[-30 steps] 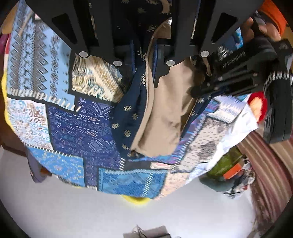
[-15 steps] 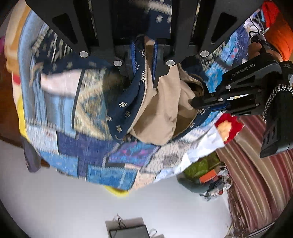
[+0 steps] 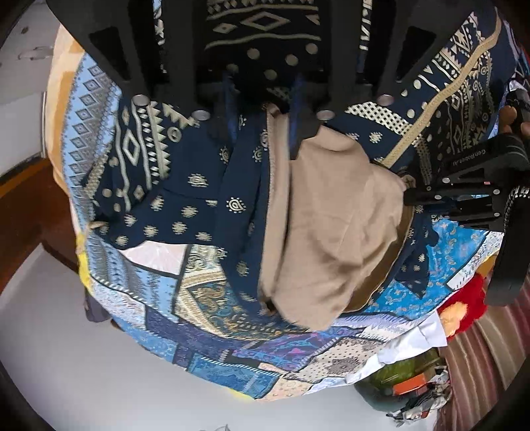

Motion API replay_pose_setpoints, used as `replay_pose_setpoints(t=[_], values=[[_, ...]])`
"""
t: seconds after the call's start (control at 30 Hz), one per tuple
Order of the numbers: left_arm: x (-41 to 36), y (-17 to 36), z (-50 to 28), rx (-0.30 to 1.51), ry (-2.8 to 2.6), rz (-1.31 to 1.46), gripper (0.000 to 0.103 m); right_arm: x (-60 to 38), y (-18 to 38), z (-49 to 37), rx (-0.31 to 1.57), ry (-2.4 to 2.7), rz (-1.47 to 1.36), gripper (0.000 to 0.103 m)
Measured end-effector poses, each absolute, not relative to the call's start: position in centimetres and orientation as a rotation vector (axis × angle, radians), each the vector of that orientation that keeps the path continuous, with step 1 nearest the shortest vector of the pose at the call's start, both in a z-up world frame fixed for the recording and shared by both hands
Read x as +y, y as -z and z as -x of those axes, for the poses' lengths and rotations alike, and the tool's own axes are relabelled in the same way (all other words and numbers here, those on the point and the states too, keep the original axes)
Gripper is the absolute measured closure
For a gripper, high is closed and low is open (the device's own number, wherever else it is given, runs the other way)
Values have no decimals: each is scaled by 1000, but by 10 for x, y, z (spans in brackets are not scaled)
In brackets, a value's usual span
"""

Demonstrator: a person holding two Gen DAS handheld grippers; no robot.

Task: Fold large clothes
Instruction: 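Lift the hem with both grippers and fold it toward the beige hood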

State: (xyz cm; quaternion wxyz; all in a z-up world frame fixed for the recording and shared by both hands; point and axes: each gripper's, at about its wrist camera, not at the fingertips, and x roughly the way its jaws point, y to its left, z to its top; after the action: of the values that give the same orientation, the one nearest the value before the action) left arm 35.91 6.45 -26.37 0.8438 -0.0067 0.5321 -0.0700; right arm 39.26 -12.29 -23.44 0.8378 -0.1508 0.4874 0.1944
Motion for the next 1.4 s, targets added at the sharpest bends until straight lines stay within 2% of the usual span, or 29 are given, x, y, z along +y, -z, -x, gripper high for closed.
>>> replay_pose_setpoints(t=[0.1,0.13,0.17,0.23,0.33,0.4,0.47,0.53,0.57,0.73,1.0,1.03,1.1,1.13,1.17,1.2,1.27,1.4], values=[[65,267,-359,1123,138,21,79,-135,231,-393,1019,-382,305,51],[65,267,-358,1122,135,18,77,-139,230,-392,1017,-367,300,33],[67,267,-358,1124,137,27,77,-146,228,-391,1008,-334,299,22],[68,266,-359,1136,145,43,76,-160,225,-390,1001,-334,263,20],[71,259,-360,1161,163,64,68,-175,217,-388,1023,-327,232,20],[74,251,-361,1179,189,80,58,-183,207,-387,1014,-347,211,20],[77,241,-365,1165,190,76,37,-190,195,-391,999,-380,159,20],[80,223,-371,1105,148,47,23,-192,184,-399,983,-406,96,20],[82,215,-376,1078,136,38,20,-190,180,-406,978,-420,66,20],[93,202,-416,1048,108,44,20,-169,178,-446,986,-469,-22,20],[95,243,-483,1120,92,111,20,-123,214,-502,1025,-505,-11,21],[93,246,-486,1124,97,124,23,-120,219,-507,1031,-506,-14,25],[92,253,-494,1124,112,151,43,-113,230,-517,1047,-520,-29,42],[91,255,-497,1122,124,162,63,-110,235,-520,1059,-526,-39,58],[89,257,-499,1122,144,179,85,-108,239,-523,1071,-533,-49,66],[88,256,-499,1125,149,184,92,-108,241,-524,1074,-538,-61,77],[84,248,-493,1097,161,175,94,-109,241,-522,1063,-550,-93,89],[77,206,-460,988,212,111,95,-112,217,-494,992,-596,-90,91]])
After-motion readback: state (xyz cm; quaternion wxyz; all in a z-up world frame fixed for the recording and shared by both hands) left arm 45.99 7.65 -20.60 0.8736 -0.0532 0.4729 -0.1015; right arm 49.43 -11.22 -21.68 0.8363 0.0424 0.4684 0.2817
